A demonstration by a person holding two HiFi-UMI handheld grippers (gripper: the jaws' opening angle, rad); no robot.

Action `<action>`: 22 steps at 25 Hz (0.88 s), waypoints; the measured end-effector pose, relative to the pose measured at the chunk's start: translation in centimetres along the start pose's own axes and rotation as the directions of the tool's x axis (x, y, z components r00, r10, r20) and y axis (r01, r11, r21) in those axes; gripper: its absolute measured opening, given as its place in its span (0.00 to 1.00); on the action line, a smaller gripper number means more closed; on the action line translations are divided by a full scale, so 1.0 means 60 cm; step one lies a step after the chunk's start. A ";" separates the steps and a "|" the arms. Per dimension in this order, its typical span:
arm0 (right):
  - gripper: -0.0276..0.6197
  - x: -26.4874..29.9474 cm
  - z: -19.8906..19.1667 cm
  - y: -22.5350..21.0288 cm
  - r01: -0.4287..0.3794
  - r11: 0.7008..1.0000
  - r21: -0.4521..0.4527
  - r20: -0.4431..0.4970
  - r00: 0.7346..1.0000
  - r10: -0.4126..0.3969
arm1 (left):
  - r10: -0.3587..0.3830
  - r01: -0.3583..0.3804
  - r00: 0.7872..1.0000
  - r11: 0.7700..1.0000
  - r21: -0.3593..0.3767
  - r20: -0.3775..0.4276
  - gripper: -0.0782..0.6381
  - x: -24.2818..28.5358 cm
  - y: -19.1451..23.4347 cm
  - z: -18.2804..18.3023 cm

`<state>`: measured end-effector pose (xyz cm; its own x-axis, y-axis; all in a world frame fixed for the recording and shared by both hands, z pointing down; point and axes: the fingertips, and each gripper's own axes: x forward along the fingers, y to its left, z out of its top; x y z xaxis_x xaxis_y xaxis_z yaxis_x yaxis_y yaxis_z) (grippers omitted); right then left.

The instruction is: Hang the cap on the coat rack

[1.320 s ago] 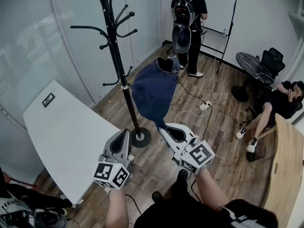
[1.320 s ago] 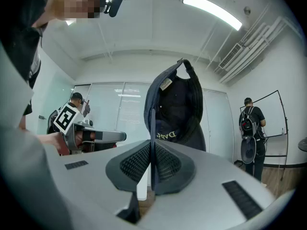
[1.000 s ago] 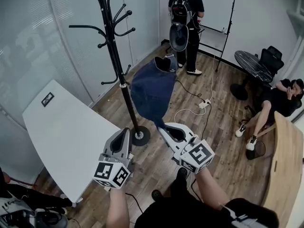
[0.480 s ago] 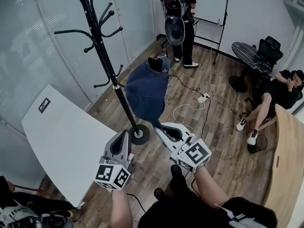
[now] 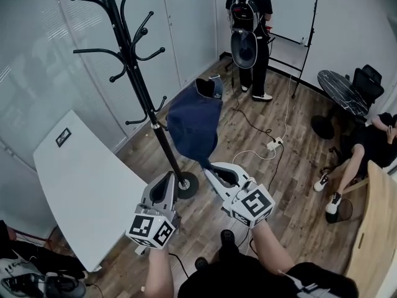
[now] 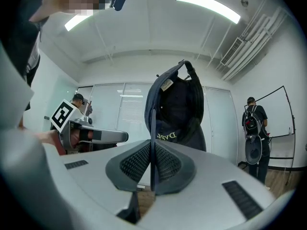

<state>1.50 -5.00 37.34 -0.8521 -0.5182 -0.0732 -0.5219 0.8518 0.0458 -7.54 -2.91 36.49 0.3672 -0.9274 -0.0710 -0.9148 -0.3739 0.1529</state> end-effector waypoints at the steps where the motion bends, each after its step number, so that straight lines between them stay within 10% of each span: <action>1: 0.11 0.002 -0.003 -0.012 -0.009 1.000 0.002 -0.004 1.000 0.009 | 0.008 -0.008 1.000 1.000 0.002 0.000 0.13 0.011 -0.002 -0.002; 22: 0.11 0.105 -0.063 -0.154 -0.153 0.988 0.035 -0.059 0.986 0.155 | 0.177 -0.177 0.982 0.984 -0.002 -0.059 0.13 0.127 0.057 -0.046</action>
<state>0.82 -16.43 40.23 -0.9236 -0.3833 -0.0065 -0.3833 0.9234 0.0213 -7.40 -11.25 39.20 0.2091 -0.9778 0.0155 -0.9650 -0.2037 0.1650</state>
